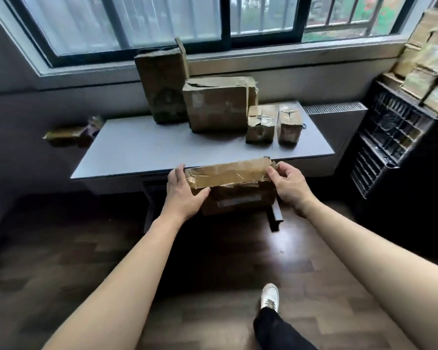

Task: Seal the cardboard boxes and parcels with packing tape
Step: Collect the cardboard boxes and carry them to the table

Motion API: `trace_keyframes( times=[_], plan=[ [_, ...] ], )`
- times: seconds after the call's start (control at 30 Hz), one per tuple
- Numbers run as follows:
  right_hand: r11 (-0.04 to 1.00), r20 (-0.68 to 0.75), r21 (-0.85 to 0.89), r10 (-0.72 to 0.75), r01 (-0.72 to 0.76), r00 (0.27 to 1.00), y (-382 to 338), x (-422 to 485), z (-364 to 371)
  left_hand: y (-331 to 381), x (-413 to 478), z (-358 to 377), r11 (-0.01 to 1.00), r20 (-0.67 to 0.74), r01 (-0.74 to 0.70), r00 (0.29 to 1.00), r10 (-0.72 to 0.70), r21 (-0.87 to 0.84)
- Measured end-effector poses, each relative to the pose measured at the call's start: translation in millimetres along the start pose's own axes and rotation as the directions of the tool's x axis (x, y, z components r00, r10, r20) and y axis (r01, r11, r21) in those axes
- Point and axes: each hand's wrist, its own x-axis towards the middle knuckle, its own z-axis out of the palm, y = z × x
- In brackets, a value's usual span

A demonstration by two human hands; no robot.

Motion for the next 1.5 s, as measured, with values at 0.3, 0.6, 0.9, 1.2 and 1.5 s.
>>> trace_keyframes(
  times=[0.3, 0.6, 0.9, 1.2, 1.5],
  plan=[
    [0.999, 0.173, -0.014, -0.034, 0.037, 0.984, -4.9, 152.1, 81.2, -18.1, 143.5, -12.1, 0.840, 0.233, -0.165, 0.971, 0.047, 0.517],
    [0.997, 0.171, 0.070, -0.035, 0.023, 0.985, -34.1, 272.0, 110.0, -9.7, 263.3, -19.5, 0.872, 0.216, -0.211, 0.968, 0.124, 0.441],
    [0.997, 0.023, 0.041, 0.059, -0.060, 0.998, -28.4, 362.2, 150.9, -37.1, 409.6, -32.1, 0.921, 0.356, -0.262, 0.922, 0.151, 0.288],
    [0.980, -0.112, 0.001, 0.196, -0.197, 0.974, -33.9, 395.5, 172.0, -61.1, 499.3, -12.1, 0.857, 0.513, -0.437, 0.820, 0.255, 0.272],
    [0.975, -0.153, -0.013, 0.216, -0.220, 0.964, -35.4, 421.9, 168.1, -53.7, 525.0, -6.3, 0.870, 0.577, -0.435, 0.781, 0.237, 0.231]
  ],
)
